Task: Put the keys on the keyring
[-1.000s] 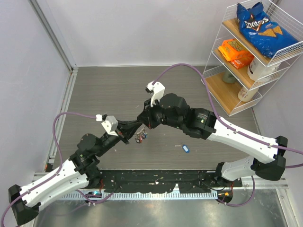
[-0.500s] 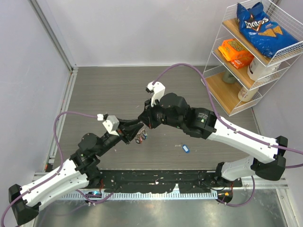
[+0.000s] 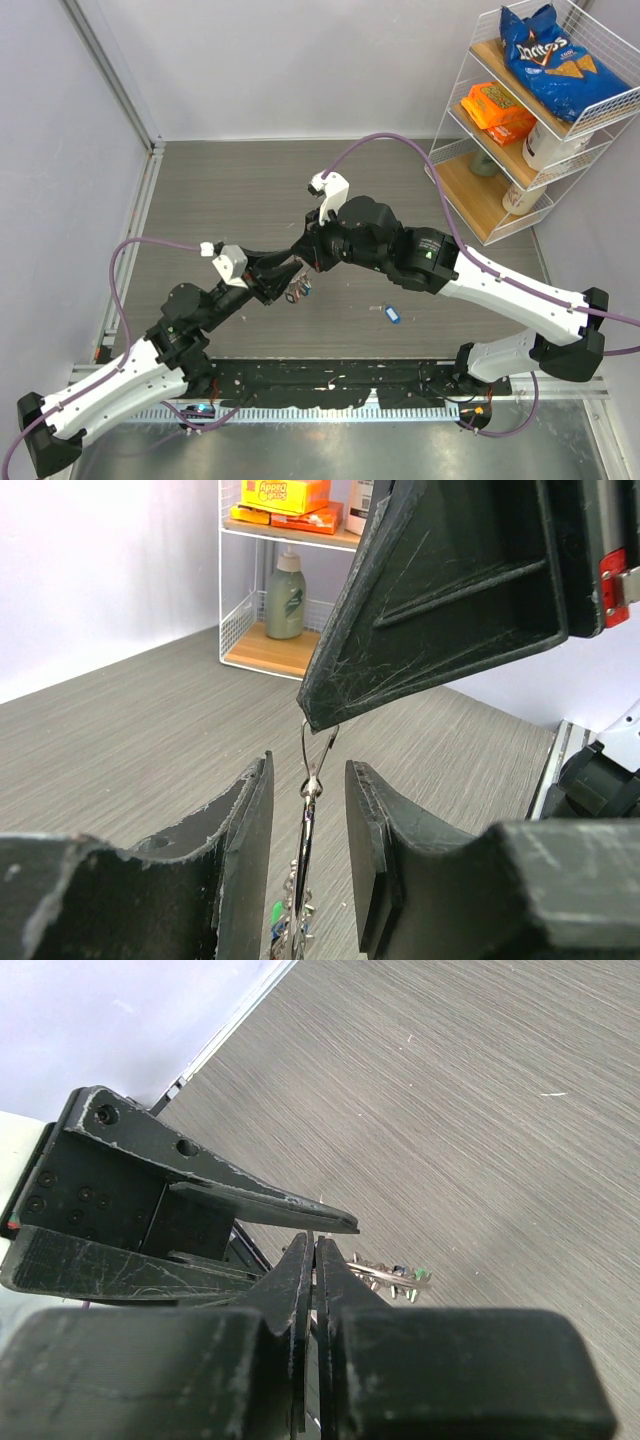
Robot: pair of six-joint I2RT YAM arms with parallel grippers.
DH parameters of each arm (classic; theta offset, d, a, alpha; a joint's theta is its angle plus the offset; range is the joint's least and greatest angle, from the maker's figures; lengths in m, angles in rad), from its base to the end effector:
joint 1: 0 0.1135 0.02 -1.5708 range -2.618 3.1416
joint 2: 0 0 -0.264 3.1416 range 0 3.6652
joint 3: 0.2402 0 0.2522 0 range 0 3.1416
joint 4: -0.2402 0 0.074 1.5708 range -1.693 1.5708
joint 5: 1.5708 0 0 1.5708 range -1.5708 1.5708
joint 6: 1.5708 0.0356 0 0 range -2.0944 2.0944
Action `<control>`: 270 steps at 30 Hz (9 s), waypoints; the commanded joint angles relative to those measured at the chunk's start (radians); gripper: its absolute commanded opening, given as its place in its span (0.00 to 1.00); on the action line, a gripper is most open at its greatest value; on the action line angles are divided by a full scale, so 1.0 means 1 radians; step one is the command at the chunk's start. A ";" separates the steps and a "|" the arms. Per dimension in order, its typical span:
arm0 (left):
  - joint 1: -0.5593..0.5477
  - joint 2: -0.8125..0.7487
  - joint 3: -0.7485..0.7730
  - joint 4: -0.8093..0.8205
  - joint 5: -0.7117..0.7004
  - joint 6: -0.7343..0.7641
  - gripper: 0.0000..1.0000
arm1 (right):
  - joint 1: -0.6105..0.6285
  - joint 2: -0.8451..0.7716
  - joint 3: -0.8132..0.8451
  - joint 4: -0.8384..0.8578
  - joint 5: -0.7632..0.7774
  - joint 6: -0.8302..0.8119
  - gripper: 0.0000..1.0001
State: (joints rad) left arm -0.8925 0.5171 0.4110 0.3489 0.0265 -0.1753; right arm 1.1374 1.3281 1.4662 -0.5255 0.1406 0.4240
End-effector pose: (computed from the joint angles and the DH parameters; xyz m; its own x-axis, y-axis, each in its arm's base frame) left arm 0.0914 -0.1149 0.3041 0.0100 -0.2902 -0.9569 0.8086 0.5653 -0.1630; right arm 0.1272 0.2630 0.4216 -0.4919 -0.0930 -0.8657 -0.7041 0.6274 0.3327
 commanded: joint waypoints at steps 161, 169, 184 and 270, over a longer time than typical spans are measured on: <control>0.003 -0.066 -0.017 -0.062 -0.439 0.050 0.00 | -0.245 0.068 -0.773 -0.001 0.281 0.311 0.14; 0.003 -0.068 -0.020 -0.062 -0.438 0.050 0.00 | -0.246 -0.003 -0.802 0.007 0.292 0.311 0.06; 0.003 -0.088 0.018 -0.100 -0.352 0.016 0.00 | -0.246 -0.424 -0.782 0.059 0.136 0.190 0.05; 0.003 -0.083 -0.115 0.481 0.050 0.082 0.00 | -0.134 -0.237 -0.825 1.490 -0.288 0.895 0.05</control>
State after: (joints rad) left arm -0.8936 0.4278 0.2996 0.6544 0.0971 -0.1303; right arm 0.9955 1.0775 0.6113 0.8684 -0.1886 1.2903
